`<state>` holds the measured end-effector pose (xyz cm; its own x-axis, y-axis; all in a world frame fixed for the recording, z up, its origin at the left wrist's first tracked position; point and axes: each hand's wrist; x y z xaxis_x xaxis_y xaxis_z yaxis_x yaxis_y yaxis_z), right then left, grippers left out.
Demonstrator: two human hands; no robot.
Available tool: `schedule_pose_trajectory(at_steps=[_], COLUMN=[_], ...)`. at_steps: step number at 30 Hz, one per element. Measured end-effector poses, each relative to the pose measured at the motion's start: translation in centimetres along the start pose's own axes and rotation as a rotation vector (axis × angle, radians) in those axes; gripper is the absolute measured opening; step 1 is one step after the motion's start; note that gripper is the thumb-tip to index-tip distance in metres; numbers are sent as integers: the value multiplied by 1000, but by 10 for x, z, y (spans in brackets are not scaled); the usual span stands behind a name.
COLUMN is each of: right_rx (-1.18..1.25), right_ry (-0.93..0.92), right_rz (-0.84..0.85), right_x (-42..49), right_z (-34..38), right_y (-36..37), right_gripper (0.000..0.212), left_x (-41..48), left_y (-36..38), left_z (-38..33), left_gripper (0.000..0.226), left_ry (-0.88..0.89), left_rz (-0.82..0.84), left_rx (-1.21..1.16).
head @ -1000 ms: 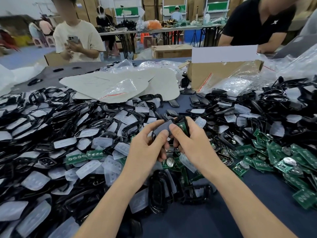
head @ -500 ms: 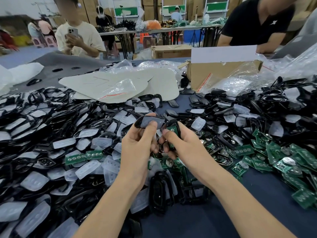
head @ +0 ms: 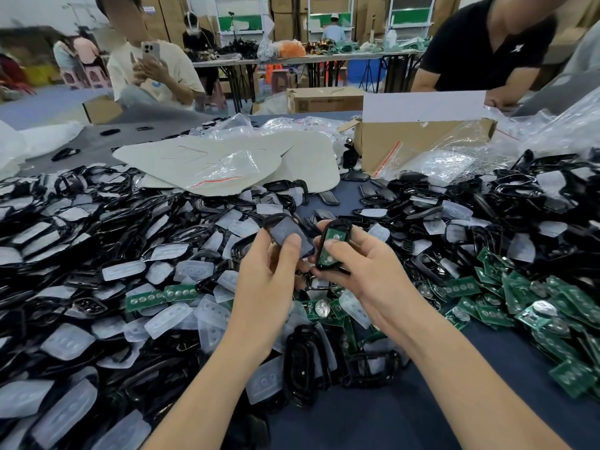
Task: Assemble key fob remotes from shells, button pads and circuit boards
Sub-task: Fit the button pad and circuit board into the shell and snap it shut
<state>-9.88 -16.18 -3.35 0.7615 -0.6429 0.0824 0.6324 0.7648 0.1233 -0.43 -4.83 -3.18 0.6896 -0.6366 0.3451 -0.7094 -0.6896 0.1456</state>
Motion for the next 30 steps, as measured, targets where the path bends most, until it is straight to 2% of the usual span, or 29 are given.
schedule_pose_trajectory(at_steps=[2,8,12,23,30], right_rx=[5,-84,-174,-248,-273], right_ry=[-3,-51,-85,-104,-70], right_rz=[-8,27,36,44,139], right_x=[0,-2,-3,-6,-9], right_z=[1,2,2,1,-3], right_y=[0,-1,-2,1,5], right_gripper=[25,19,25,20,27], left_x=[0,0,0,-3,-6], left_y=[-1,-1,-4,-3,0], left_z=[0,6,8,11,10], left_gripper=[12,27,40,47,47], left_ry=[31,56,89,218,286], left_rz=[29,57,43,-9,-22], left_rx=[79,261,356,560,653])
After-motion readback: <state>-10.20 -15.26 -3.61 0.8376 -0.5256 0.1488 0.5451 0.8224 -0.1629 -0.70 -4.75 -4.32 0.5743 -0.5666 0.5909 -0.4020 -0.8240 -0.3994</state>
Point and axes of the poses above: each hand's wrist, its own x-axis towards the middle knuckle, its own y-axis out of the palm, z = x × y, and after that the axes turned 13 degrees about -x, right-handed
